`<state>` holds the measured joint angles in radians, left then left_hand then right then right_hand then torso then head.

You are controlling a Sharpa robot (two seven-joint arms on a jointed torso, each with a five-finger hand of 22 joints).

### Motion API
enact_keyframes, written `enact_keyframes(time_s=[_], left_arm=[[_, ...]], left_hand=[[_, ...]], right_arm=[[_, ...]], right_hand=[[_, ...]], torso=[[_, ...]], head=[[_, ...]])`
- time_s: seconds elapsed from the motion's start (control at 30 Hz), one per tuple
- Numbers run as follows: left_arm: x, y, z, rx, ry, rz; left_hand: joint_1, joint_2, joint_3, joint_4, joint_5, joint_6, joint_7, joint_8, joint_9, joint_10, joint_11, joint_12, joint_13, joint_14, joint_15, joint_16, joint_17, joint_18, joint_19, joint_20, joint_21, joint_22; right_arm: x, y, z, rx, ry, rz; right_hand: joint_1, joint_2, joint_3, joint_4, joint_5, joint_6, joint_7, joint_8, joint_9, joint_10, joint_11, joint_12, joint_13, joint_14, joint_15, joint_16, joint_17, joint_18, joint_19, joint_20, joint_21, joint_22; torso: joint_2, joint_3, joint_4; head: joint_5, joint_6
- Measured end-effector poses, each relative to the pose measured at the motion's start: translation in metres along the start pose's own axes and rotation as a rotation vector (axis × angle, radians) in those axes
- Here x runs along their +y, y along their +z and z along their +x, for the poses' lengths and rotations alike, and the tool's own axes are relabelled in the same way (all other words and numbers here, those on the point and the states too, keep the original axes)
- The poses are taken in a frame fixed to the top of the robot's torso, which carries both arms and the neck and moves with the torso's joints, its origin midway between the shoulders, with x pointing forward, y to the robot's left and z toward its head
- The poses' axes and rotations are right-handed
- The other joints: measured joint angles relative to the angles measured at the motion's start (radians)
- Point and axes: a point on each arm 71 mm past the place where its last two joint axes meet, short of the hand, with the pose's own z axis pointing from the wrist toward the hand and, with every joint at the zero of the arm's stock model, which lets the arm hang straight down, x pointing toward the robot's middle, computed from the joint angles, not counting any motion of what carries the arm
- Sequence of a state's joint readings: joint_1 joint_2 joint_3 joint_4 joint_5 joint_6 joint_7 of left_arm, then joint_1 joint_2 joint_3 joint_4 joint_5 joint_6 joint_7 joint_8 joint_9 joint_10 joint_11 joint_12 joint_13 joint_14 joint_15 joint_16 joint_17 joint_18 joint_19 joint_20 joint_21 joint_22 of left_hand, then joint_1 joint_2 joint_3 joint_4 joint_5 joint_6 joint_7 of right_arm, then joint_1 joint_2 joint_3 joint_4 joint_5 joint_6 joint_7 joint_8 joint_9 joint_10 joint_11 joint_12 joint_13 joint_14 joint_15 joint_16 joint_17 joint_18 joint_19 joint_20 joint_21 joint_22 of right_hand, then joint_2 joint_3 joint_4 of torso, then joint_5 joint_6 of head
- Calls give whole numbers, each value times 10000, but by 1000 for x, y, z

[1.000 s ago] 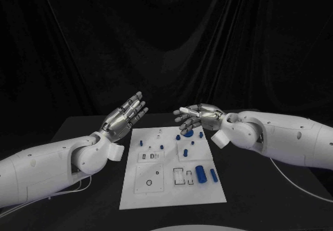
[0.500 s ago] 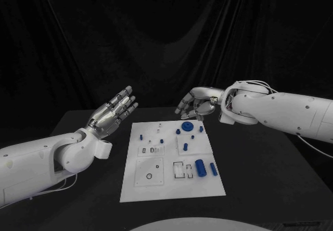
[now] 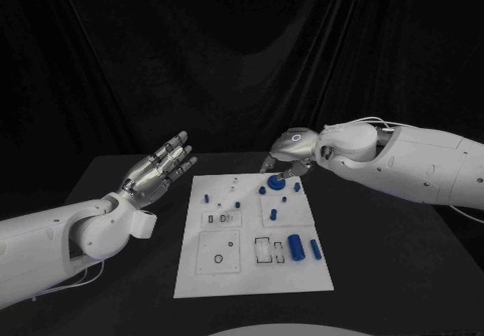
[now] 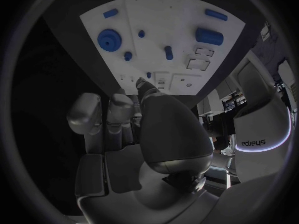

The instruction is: Assemble the parts on the task board

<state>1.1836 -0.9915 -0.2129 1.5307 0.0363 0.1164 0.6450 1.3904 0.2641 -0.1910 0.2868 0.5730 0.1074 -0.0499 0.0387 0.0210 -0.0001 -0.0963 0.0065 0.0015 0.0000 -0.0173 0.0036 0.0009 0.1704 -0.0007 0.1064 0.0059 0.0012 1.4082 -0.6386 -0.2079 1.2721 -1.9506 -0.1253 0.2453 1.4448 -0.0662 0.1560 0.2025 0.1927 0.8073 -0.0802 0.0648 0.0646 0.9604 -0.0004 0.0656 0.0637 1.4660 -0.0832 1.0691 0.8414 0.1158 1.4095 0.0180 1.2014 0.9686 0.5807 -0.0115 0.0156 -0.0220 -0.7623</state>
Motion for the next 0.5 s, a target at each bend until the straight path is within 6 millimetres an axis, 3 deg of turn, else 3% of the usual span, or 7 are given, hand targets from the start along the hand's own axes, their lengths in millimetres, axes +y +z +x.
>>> enact_keyframes(time_s=[0.07,0.27,0.37,0.43,0.5], left_arm=[[1,1,0,49,-25,-42],[1,1,-3,123,-58,-71],[1,1,-4,147,-70,-74],[1,1,-5,159,-72,-73],[1,2,-7,157,-60,-72]], left_hand=[[0,0,0,0,-69,0,0,0,0,6,55,0,0,0,0,0,1,-1,33,33,0,0],[0,0,0,0,-83,0,0,0,0,-3,69,0,0,1,-1,0,1,-1,-3,68,0,1],[33,34,0,0,-22,21,21,0,-1,-3,69,0,1,1,-1,0,2,-1,-2,68,0,1],[34,34,-1,0,1,54,54,0,-1,-2,69,0,1,2,-2,0,2,-1,32,104,0,1],[74,75,-1,0,31,54,54,0,-1,11,113,0,1,2,-2,0,3,0,-5,141,0,1]], right_arm=[[-2,0,1,36,-181,92],[-4,2,9,33,-227,430],[-5,4,14,24,-113,597],[-4,6,18,36,-25,686],[-4,9,21,36,67,766]], right_hand=[[0,0,1,-55,0,93,-4,-1,18,0,0,0,0,0,0,-3,-2,0,0,0,36,29],[-145,-145,-14,-154,-228,163,66,-1,24,250,250,0,14,0,0,500,481,3,0,0,408,507],[-143,-143,27,-275,-196,412,222,121,76,365,207,0,14,0,0,546,476,3,-2,2,464,569],[-72,-72,221,-469,245,921,391,350,200,416,157,0,14,0,0,595,467,4,-35,35,523,650],[-49,-102,280,-520,311,1004,477,368,228,475,213,0,14,0,0,616,467,5,-35,35,524,703]], torso=[[82,-7,52],[240,-29,209],[295,-35,277],[328,-36,323],[356,-39,368]], head=[[-8,23],[-138,148],[-209,188],[-266,212],[-288,230]])
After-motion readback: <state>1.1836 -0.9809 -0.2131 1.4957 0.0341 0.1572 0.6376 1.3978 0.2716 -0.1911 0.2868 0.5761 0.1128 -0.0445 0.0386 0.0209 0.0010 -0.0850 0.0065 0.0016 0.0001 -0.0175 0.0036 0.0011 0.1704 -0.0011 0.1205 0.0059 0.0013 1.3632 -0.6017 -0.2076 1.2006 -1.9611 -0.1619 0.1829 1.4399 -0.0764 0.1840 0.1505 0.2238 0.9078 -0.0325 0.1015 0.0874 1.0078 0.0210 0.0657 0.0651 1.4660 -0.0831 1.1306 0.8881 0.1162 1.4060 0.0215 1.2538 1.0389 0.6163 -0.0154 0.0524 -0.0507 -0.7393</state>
